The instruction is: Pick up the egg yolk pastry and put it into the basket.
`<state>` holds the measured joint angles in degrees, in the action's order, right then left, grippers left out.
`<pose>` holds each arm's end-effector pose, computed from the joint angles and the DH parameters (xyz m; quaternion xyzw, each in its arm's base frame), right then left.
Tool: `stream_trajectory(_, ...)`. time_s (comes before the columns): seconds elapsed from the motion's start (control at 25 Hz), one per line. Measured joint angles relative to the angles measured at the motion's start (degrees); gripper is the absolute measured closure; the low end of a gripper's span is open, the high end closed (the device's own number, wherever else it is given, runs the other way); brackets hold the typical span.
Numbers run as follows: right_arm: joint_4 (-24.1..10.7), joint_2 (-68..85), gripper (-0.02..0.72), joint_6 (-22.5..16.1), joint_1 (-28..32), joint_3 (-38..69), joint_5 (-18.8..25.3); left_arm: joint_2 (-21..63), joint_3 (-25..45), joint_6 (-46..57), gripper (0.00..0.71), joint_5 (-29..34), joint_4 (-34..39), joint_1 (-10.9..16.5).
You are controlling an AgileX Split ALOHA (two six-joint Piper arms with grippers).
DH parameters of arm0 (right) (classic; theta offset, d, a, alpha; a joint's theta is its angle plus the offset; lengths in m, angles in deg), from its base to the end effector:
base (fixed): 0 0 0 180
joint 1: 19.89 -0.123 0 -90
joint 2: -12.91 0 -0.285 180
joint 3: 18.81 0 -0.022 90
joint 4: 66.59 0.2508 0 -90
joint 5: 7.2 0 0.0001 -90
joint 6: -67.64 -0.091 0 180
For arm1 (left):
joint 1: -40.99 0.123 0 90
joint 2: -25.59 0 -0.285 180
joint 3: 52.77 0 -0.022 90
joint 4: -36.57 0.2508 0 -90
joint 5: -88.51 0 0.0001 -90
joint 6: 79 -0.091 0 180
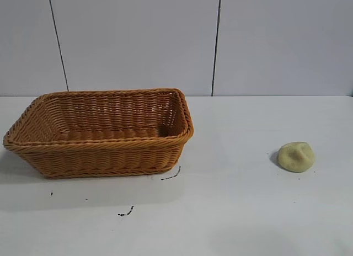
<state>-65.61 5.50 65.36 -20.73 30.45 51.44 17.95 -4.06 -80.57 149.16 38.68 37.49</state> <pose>-0.0030 0.0013 0.2770 0.0105 0.8447 0.0231 0.5346 -0.0047 0.0032 0.2768 0.0370 0.8517 0.0096 0.5226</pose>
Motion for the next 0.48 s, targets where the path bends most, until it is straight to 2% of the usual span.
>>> stream_trajectory(0.48,0.0,-0.4,0.034,0.0,0.0,0.0,0.0,0.0,0.0,0.0,0.017,0.0,0.0,0.0)
